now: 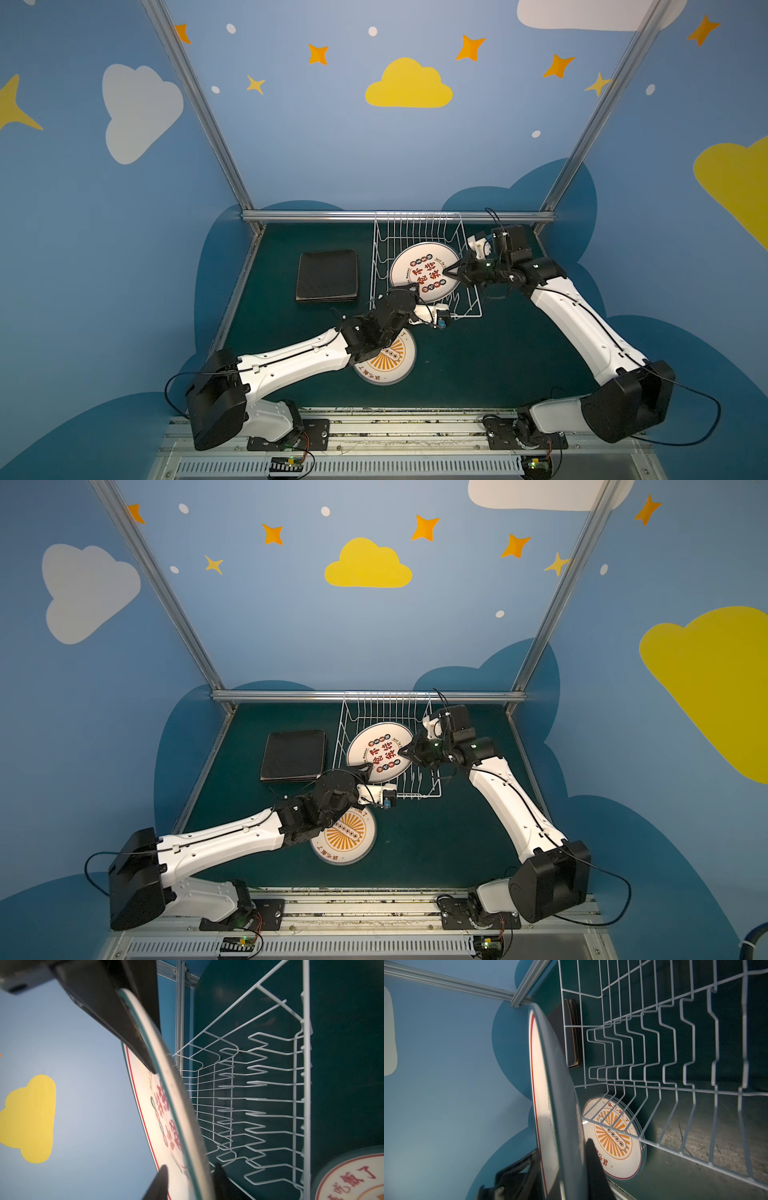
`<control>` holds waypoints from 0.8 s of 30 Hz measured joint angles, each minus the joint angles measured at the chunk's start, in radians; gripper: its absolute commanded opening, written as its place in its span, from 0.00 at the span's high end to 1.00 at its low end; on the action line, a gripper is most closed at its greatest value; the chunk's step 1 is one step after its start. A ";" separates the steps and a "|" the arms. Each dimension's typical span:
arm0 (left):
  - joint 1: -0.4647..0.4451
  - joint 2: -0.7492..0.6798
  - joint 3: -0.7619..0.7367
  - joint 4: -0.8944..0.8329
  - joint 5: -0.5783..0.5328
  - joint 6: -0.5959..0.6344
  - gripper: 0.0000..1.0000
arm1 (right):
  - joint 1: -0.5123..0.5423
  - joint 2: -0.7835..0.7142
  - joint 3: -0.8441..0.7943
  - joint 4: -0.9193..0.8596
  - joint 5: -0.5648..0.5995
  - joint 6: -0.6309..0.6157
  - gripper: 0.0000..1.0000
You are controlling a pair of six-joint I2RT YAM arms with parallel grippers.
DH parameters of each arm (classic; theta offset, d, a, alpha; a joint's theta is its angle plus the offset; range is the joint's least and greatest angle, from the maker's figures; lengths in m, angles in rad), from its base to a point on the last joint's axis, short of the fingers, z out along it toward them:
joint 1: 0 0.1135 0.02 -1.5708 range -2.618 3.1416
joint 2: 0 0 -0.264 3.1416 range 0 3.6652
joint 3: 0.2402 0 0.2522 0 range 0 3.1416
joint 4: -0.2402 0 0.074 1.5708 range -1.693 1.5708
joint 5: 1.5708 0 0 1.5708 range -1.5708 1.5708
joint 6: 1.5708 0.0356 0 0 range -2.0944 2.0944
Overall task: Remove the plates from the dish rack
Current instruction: 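Tilt the printed plate flat while the right gripper reaches for its far rim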
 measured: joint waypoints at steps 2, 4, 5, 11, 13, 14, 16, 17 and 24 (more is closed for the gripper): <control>0.000 0.000 0.000 0.007 -0.004 -0.021 0.01 | -0.002 -0.008 -0.026 0.018 -0.002 0.004 1.00; 0.000 -0.004 0.000 0.011 -0.008 -0.059 0.01 | -0.009 -0.022 -0.054 0.042 -0.003 0.014 1.00; 0.000 -0.010 0.000 0.010 -0.007 -0.080 0.01 | -0.013 -0.029 -0.065 0.055 -0.004 0.017 1.00; 0.036 -0.150 0.000 -0.074 0.095 -0.332 0.01 | -0.038 -0.105 -0.141 0.159 0.000 0.050 1.00; 0.082 -0.232 -0.002 -0.105 0.163 -0.466 0.01 | -0.046 -0.134 -0.165 0.196 0.005 0.052 1.00; 0.108 -0.267 -0.003 -0.108 0.190 -0.527 0.01 | -0.047 -0.144 -0.174 0.210 0.008 0.055 1.00; 0.172 -0.339 -0.003 -0.113 0.247 -0.672 0.01 | -0.051 -0.159 -0.196 0.240 0.010 0.059 1.00; 0.195 -0.359 -0.003 -0.114 0.265 -0.729 0.01 | -0.051 -0.161 -0.202 0.249 0.011 0.059 1.00; 0.383 -0.390 -0.003 -0.137 0.451 -1.230 0.01 | -0.053 -0.163 -0.239 0.330 0.008 0.047 1.00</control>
